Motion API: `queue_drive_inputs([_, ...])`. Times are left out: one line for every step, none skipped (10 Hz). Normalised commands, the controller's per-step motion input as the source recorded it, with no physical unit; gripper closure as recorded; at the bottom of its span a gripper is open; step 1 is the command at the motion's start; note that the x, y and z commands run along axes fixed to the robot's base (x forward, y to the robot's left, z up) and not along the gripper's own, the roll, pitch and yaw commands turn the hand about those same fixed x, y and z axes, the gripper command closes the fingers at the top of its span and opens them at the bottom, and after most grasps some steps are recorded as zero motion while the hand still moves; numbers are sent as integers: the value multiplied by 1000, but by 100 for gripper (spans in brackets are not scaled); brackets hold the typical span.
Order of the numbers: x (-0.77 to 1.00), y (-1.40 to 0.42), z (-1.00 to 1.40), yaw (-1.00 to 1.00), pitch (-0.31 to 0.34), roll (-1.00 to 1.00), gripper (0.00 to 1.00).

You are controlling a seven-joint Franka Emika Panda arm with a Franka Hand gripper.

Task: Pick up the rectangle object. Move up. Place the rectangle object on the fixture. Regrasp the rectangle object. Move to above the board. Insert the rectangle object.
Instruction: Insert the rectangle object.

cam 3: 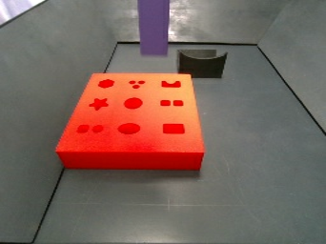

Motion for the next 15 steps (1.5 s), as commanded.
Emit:
queue_drive_inputs([14, 0, -794, 166, -181, 94, 100])
queue_drive_inputs([606, 0, -831, 100, -107, 0, 100])
queue_drive_inputs([869, 14, -811, 0, -94, 0, 100])
queue_drive_inputs([1000, 94, -760, 0, -19, 0, 100])
queue_drive_inputs([1000, 117, -689, -49, 53, 84, 100])
queue_drive_inputs([643, 14, -766, -63, 24, 79, 100])
queue_drive_inputs([317, 0, -914, -49, 0, 61, 100])
queue_drive_inputs([143, -34, -694, -31, 0, 91, 100])
queue_drive_inputs([0, 0, -429, 0, 0, 84, 100])
queue_drive_inputs([0, 0, -340, 0, 0, 73, 100])
queue_drive_inputs([-109, 0, -343, 11, -10, 39, 100])
queue_drive_inputs([-251, -40, -240, 0, -39, 0, 100])
queue_drive_inputs([-237, -94, -171, 0, -57, 0, 100])
queue_drive_inputs([0, -137, -177, 89, -53, -9, 100])
queue_drive_inputs([0, -197, -120, 140, -33, -10, 100])
